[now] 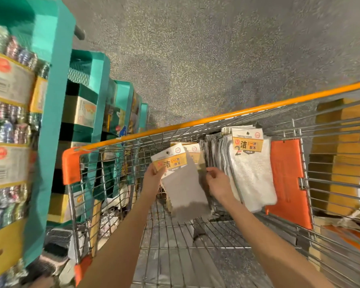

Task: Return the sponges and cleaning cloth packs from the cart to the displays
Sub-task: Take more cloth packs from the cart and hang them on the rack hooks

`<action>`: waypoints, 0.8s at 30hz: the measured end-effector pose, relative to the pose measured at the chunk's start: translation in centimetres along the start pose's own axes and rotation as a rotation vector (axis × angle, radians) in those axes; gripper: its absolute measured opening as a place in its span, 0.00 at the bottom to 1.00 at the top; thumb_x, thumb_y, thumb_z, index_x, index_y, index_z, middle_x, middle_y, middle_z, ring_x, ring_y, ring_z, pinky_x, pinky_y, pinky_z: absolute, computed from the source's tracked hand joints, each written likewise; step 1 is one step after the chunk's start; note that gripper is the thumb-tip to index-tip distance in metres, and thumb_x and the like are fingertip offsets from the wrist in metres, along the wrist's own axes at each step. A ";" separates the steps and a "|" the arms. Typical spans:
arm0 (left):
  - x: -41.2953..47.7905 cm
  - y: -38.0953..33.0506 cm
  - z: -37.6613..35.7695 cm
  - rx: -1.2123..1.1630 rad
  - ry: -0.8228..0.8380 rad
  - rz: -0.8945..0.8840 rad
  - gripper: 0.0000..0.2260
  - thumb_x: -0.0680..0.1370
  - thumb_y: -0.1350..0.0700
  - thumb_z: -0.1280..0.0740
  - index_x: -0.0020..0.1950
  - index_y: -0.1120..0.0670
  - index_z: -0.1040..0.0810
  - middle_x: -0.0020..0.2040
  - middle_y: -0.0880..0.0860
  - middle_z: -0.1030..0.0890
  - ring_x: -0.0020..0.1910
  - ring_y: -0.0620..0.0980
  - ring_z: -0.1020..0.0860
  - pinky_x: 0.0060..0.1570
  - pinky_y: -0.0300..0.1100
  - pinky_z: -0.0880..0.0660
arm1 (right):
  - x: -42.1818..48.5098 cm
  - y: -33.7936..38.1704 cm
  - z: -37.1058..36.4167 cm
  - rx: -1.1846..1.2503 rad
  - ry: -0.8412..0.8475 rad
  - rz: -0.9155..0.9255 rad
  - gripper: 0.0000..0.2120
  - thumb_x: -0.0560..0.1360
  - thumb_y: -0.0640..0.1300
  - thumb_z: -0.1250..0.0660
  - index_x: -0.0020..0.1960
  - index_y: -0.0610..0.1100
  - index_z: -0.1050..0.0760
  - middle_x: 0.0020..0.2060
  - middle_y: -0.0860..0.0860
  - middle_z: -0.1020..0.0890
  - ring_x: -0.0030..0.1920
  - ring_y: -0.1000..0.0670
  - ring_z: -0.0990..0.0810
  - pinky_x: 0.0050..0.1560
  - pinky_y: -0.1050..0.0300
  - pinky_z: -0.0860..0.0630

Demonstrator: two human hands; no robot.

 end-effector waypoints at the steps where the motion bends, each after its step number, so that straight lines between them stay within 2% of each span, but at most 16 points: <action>1: 0.0 0.5 0.9 -0.011 -0.011 0.003 0.12 0.79 0.58 0.35 0.63 0.54 0.25 0.54 0.48 0.19 0.55 0.51 0.21 0.57 0.48 0.25 | 0.2 1.0 -0.1 -0.080 -0.009 0.058 0.14 0.78 0.38 0.41 0.62 0.46 0.25 0.53 0.48 0.18 0.47 0.46 0.20 0.47 0.54 0.23; 4: 0.3 1.8 3.1 -0.028 -0.041 0.034 0.13 0.78 0.55 0.33 0.63 0.51 0.25 0.57 0.49 0.18 0.57 0.52 0.20 0.61 0.56 0.26 | 1.9 3.7 -0.7 -0.264 -0.025 0.189 0.18 0.77 0.37 0.41 0.67 0.45 0.30 0.58 0.45 0.21 0.55 0.44 0.21 0.54 0.54 0.25; 6: 0.4 2.5 4.1 -0.040 -0.052 0.047 0.14 0.78 0.55 0.33 0.64 0.50 0.25 0.58 0.50 0.18 0.58 0.54 0.21 0.61 0.59 0.27 | 4.0 4.8 -1.8 -0.415 0.004 0.246 0.23 0.75 0.39 0.38 0.70 0.43 0.34 0.62 0.42 0.26 0.60 0.41 0.25 0.57 0.50 0.26; 9: 0.4 3.0 4.8 -0.087 -0.055 0.052 0.15 0.78 0.56 0.33 0.64 0.50 0.25 0.59 0.51 0.19 0.59 0.56 0.21 0.60 0.56 0.26 | 7.1 5.4 -3.7 -0.579 0.087 0.336 0.30 0.71 0.41 0.33 0.71 0.42 0.38 0.67 0.42 0.30 0.66 0.39 0.32 0.65 0.46 0.31; 12: 0.1 3.4 5.5 -0.148 -0.087 0.077 0.14 0.78 0.57 0.33 0.64 0.50 0.25 0.57 0.50 0.18 0.56 0.53 0.20 0.54 0.53 0.23 | 9.6 5.5 -4.0 -0.578 0.137 0.288 0.35 0.72 0.35 0.35 0.76 0.41 0.45 0.73 0.42 0.37 0.74 0.42 0.41 0.73 0.49 0.39; 14: -0.1 3.5 6.1 -0.181 -0.101 0.088 0.13 0.78 0.58 0.33 0.62 0.50 0.24 0.56 0.50 0.18 0.55 0.54 0.20 0.53 0.53 0.22 | 10.4 5.4 -4.1 -0.584 0.181 0.266 0.36 0.73 0.35 0.36 0.77 0.42 0.48 0.74 0.42 0.38 0.75 0.42 0.44 0.73 0.49 0.40; 16: -0.4 3.3 6.7 -0.207 -0.092 0.090 0.11 0.78 0.59 0.33 0.59 0.49 0.23 0.54 0.50 0.17 0.54 0.54 0.20 0.53 0.53 0.22 | 10.5 5.5 -4.6 -0.650 0.204 0.291 0.36 0.73 0.37 0.35 0.77 0.42 0.47 0.72 0.40 0.36 0.73 0.40 0.41 0.71 0.47 0.38; 18: -0.7 2.8 7.2 -0.221 -0.080 0.090 0.11 0.78 0.59 0.33 0.59 0.49 0.23 0.53 0.50 0.16 0.52 0.53 0.19 0.51 0.50 0.22 | 10.8 5.5 -4.6 -0.693 0.181 0.265 0.32 0.72 0.40 0.33 0.73 0.41 0.41 0.66 0.40 0.32 0.68 0.39 0.35 0.66 0.46 0.32; 21: -1.4 2.1 7.7 -0.227 -0.047 0.088 0.13 0.78 0.60 0.34 0.62 0.51 0.25 0.55 0.53 0.17 0.49 0.52 0.19 0.43 0.44 0.22 | 10.9 5.4 -3.9 -0.709 0.165 0.210 0.18 0.73 0.42 0.35 0.62 0.40 0.28 0.62 0.41 0.28 0.66 0.41 0.34 0.62 0.49 0.30; 23: -1.9 1.7 8.0 -0.223 -0.034 0.083 0.14 0.78 0.60 0.34 0.63 0.52 0.26 0.55 0.54 0.18 0.46 0.51 0.18 0.40 0.42 0.21 | 9.8 5.1 -3.5 -0.646 0.211 0.199 0.11 0.74 0.40 0.37 0.56 0.41 0.25 0.60 0.40 0.24 0.67 0.41 0.34 0.60 0.52 0.29; 24: -2.3 1.4 8.1 -0.219 -0.031 0.080 0.14 0.78 0.60 0.34 0.64 0.52 0.26 0.54 0.53 0.17 0.45 0.51 0.18 0.40 0.42 0.21 | 8.7 5.0 -2.9 -0.591 0.222 0.200 0.10 0.74 0.39 0.37 0.54 0.41 0.24 0.56 0.40 0.22 0.64 0.42 0.30 0.55 0.54 0.27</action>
Point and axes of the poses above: each hand's wrist, its own x-axis towards the middle knuckle, its own z-axis out of the back of the hand, y = z × x, the point moved 8 cm from there along x, towards the middle knuckle
